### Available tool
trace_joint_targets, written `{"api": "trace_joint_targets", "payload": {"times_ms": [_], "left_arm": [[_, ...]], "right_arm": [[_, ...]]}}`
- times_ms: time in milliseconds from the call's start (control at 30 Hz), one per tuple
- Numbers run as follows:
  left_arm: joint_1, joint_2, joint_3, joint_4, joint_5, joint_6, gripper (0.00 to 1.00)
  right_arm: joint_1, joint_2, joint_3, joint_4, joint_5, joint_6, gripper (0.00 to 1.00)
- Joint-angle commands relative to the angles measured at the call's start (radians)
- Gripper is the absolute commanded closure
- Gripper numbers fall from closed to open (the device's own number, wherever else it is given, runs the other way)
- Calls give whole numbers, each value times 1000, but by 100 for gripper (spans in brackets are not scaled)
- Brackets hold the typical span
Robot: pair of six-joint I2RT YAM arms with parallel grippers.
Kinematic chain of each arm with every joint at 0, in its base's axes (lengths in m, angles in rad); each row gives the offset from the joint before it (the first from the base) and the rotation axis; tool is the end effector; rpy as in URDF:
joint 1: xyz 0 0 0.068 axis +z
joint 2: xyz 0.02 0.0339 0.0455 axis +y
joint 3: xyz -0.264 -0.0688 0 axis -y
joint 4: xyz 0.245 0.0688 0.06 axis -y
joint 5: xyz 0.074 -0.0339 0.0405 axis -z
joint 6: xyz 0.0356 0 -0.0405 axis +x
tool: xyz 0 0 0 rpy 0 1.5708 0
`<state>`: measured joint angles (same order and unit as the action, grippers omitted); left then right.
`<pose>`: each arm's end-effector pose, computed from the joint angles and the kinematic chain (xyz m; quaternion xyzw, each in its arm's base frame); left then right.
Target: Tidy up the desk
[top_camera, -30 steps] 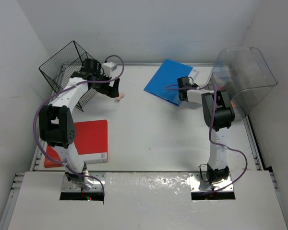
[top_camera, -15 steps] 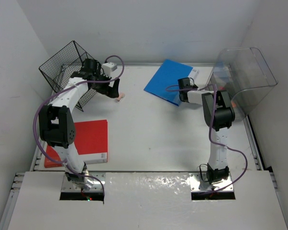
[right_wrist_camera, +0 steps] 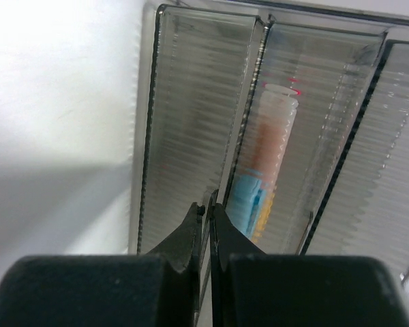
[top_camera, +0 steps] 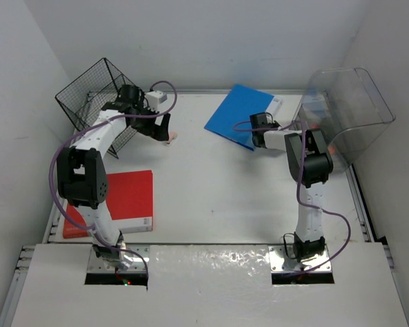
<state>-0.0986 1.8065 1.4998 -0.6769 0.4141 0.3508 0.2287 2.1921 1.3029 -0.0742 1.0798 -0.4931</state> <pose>0.3891 -0.0529 0.2647 0.2667 0.9000 -0.1596 0.3057 0.4225 0.0661 0.1012 -0.1452 0.8201 -0.5201 0.1896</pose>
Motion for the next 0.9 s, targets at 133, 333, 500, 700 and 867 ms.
{"api": "trace_joint_targets", "payload": {"times_ms": [133, 333, 500, 700, 867], "left_arm": [[0, 27, 40, -1, 18, 20, 1], [-6, 43, 40, -7, 17, 39, 1], [-15, 92, 39, 3, 8, 82, 2], [-59, 189, 54, 80, -101, 180, 1], [-67, 313, 183, 114, -184, 163, 1]], "right_arm": [[116, -77, -8, -67, 15, 108, 100], [172, -71, 10, -139, 25, 172, 100], [173, -58, 48, -199, 2, 215, 99], [173, -97, 81, -257, -79, 260, 52], [173, -163, 90, -302, -220, 309, 34]]}}
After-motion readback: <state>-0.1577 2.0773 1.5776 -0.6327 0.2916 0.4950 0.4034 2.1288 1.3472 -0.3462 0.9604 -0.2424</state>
